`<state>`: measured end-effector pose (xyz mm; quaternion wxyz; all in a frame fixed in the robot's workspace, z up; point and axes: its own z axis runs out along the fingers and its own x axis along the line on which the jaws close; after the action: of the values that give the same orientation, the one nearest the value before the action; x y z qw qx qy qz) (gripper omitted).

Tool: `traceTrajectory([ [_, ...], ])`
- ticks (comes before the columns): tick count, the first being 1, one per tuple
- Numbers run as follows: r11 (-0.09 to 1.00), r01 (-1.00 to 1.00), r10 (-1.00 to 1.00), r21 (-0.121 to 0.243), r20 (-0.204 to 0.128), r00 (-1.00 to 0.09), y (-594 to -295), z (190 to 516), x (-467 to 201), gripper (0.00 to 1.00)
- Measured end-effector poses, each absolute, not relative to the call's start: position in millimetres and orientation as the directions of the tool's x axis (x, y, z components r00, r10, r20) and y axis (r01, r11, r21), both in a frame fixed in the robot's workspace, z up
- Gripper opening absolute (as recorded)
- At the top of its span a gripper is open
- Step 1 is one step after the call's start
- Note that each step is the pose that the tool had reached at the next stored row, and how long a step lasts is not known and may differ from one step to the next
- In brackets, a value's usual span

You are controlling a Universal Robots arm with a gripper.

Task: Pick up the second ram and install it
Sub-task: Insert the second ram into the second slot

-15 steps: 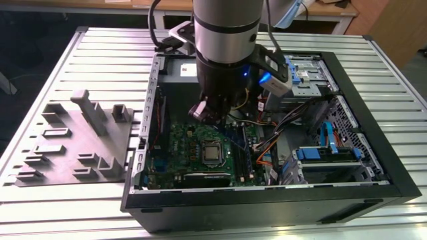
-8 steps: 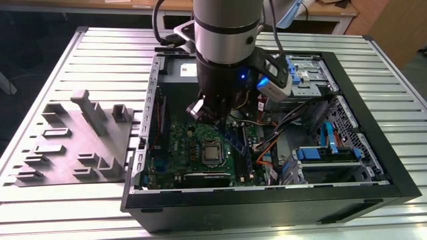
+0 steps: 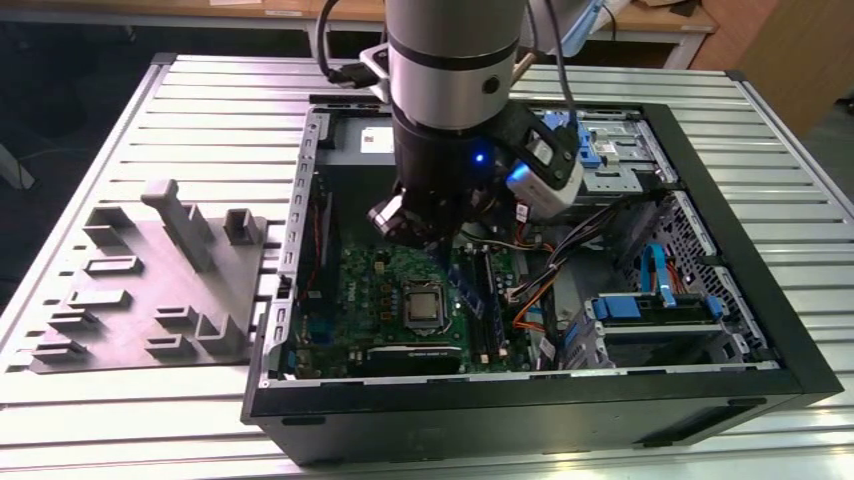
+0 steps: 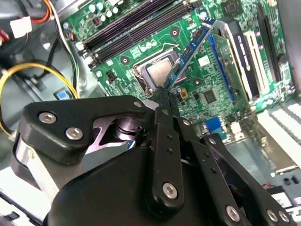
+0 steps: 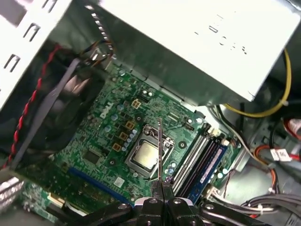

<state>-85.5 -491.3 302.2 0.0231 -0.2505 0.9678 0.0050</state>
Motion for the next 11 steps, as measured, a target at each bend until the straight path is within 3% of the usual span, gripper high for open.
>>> traceTrajectory([
  [11,0.954,-0.301,-0.301,-0.002,-0.047,-0.952,-491.3,299.7,-85.5,0.11],
])
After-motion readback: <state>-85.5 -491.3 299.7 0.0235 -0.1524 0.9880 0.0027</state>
